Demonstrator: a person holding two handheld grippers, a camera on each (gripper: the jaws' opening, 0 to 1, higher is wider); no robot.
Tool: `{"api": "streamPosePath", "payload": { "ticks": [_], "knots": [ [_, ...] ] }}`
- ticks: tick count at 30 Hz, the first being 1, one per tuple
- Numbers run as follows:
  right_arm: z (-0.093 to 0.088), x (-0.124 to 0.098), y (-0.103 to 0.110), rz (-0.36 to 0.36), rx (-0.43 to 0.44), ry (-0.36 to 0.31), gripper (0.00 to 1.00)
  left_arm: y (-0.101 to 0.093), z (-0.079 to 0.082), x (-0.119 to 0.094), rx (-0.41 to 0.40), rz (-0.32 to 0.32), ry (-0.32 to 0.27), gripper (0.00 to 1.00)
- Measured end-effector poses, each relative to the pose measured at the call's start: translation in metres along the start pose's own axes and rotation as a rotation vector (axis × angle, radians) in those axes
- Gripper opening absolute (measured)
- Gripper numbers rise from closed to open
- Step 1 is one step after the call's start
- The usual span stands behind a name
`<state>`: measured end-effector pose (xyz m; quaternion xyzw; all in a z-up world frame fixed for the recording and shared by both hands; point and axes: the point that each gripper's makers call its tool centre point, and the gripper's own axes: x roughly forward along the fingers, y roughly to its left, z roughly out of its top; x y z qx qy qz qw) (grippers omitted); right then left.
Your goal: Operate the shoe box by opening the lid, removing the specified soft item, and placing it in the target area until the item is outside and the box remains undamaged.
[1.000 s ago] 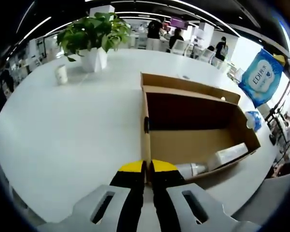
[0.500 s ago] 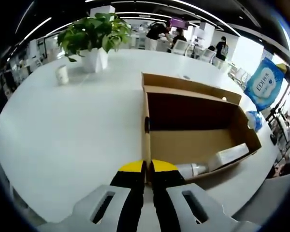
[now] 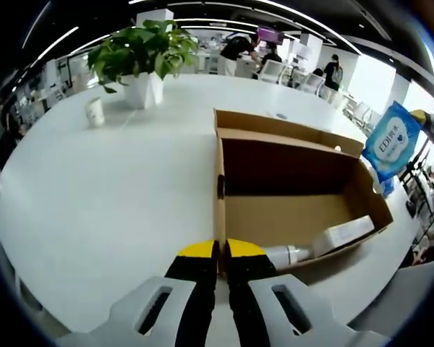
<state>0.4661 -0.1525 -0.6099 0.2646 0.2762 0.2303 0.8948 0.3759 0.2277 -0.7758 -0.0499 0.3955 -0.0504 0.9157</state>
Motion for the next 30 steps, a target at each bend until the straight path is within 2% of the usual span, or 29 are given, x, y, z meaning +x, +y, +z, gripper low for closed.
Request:
{"api": "streamPosePath", "payload": {
  "ticks": [7,23,30],
  "knots": [
    [-0.013,0.012,-0.008,-0.015,0.013,0.019,0.00,0.001,0.000,0.000,-0.006,0.000,-0.002,0.01],
    [-0.036,0.036,-0.005,-0.001,0.022,0.054,0.00,0.001,0.000,0.000,-0.008,-0.005,-0.001,0.01],
    [-0.048,0.037,-0.010,-0.018,0.035,0.070,0.00,0.002,-0.001,0.000,-0.010,-0.007,-0.001,0.01]
  ]
}}
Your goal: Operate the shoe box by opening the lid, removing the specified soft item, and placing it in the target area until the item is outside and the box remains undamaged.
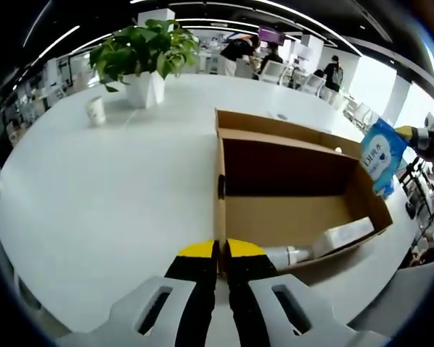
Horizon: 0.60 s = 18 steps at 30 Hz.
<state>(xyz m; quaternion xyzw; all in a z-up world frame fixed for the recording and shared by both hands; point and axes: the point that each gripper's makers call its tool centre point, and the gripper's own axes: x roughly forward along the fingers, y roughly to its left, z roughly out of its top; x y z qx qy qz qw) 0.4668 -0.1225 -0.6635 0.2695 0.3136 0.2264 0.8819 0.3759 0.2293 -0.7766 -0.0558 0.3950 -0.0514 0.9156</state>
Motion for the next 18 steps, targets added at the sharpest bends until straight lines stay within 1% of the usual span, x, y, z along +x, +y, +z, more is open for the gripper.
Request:
{"api": "streamPosePath", "payload": {
  "ticks": [2,5,10,13,15,18],
  "knots": [
    [-0.001,0.000,-0.002,-0.003,0.004,-0.002,0.00,0.000,0.000,0.000,-0.001,-0.001,0.000,0.01],
    [0.000,-0.001,0.000,0.005,0.041,-0.012,0.00,0.000,0.000,0.000,0.000,-0.001,0.001,0.01],
    [0.003,0.001,0.006,0.017,0.056,-0.026,0.00,0.000,0.000,0.000,-0.002,-0.003,0.000,0.01],
    [0.001,0.004,0.009,0.020,0.059,-0.024,0.00,0.000,0.000,0.000,-0.005,-0.005,-0.001,0.01],
    [-0.003,0.006,0.003,0.008,0.051,-0.014,0.00,0.000,0.000,0.000,-0.006,-0.006,-0.001,0.01],
    [-0.010,0.007,-0.008,-0.015,0.069,-0.006,0.00,0.000,0.000,0.000,-0.007,-0.007,-0.002,0.01]
  ]
}}
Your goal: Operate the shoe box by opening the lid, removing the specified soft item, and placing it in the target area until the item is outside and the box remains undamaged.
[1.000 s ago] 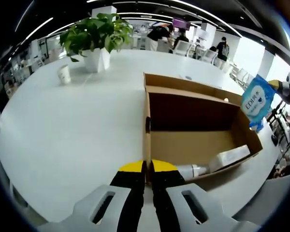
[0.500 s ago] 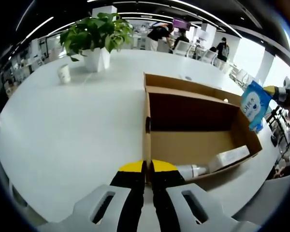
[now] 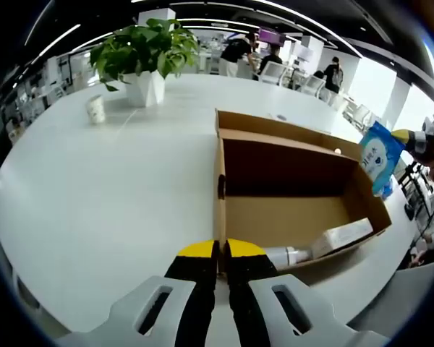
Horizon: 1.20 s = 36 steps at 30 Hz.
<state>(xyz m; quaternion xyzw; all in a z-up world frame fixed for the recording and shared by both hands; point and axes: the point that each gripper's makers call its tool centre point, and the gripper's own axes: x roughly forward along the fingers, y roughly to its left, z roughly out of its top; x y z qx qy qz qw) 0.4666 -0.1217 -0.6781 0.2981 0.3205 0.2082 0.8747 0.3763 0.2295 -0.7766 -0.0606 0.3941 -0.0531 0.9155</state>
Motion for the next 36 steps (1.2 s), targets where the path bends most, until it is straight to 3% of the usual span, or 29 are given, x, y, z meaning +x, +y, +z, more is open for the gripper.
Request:
{"api": "streamPosePath", "payload": {
  "ticks": [22,36],
  "knots": [
    [0.007,-0.021,-0.063,-0.164,-0.069,-0.021,0.00,-0.001,0.000,-0.001,0.004,-0.002,0.000,0.01],
    [-0.003,-0.023,-0.103,-0.262,-0.080,0.002,0.00,0.000,0.000,0.000,0.000,-0.003,-0.004,0.02]
  ]
}}
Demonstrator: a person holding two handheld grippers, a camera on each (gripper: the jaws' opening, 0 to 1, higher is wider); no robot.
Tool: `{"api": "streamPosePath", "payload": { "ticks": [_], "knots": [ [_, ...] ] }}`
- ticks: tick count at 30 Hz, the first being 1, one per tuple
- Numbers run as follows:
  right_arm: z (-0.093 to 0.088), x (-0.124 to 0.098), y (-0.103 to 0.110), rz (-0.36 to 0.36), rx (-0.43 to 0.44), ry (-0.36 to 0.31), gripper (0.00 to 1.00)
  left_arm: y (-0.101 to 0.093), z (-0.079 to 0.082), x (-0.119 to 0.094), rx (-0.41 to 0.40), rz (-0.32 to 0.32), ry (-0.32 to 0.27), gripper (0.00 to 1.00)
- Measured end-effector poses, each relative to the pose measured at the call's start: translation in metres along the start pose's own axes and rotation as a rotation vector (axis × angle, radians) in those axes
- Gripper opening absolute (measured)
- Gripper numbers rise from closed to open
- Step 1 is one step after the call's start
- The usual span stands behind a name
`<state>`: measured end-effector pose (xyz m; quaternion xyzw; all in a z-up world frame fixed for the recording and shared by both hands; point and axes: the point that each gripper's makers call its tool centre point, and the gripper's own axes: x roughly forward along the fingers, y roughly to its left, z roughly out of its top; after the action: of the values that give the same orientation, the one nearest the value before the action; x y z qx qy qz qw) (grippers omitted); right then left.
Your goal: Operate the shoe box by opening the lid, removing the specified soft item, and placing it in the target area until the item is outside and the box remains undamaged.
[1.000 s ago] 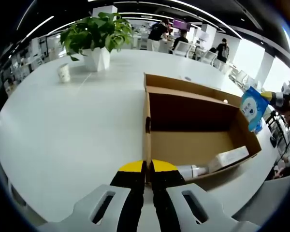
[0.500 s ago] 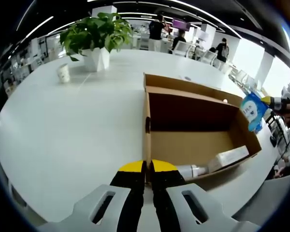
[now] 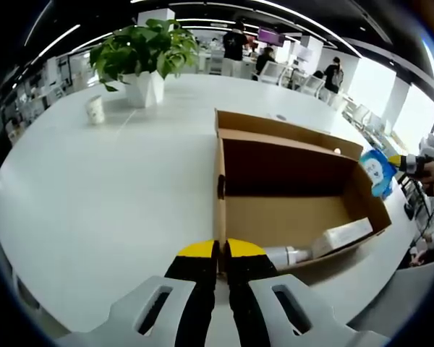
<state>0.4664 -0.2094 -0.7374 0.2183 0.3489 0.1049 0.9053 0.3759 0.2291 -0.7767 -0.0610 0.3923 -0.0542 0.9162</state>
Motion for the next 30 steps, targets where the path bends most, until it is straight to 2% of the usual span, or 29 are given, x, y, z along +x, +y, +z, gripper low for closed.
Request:
{"api": "streamPosePath", "payload": {
  "ticks": [14,17,24,30],
  "knots": [
    [-0.017,0.012,-0.035,-0.090,-0.056,0.060,0.00,0.000,0.000,0.001,0.004,0.000,0.000,0.02],
    [-0.019,0.016,-0.042,-0.096,-0.042,0.060,0.00,0.001,0.001,0.002,0.003,-0.001,-0.001,0.02],
    [-0.024,0.022,-0.052,-0.110,-0.032,0.076,0.00,0.000,0.001,0.001,0.003,-0.001,0.000,0.02],
    [-0.034,0.022,-0.050,-0.122,-0.056,0.096,0.00,0.001,0.001,0.002,0.004,-0.002,0.000,0.02]
  ]
}}
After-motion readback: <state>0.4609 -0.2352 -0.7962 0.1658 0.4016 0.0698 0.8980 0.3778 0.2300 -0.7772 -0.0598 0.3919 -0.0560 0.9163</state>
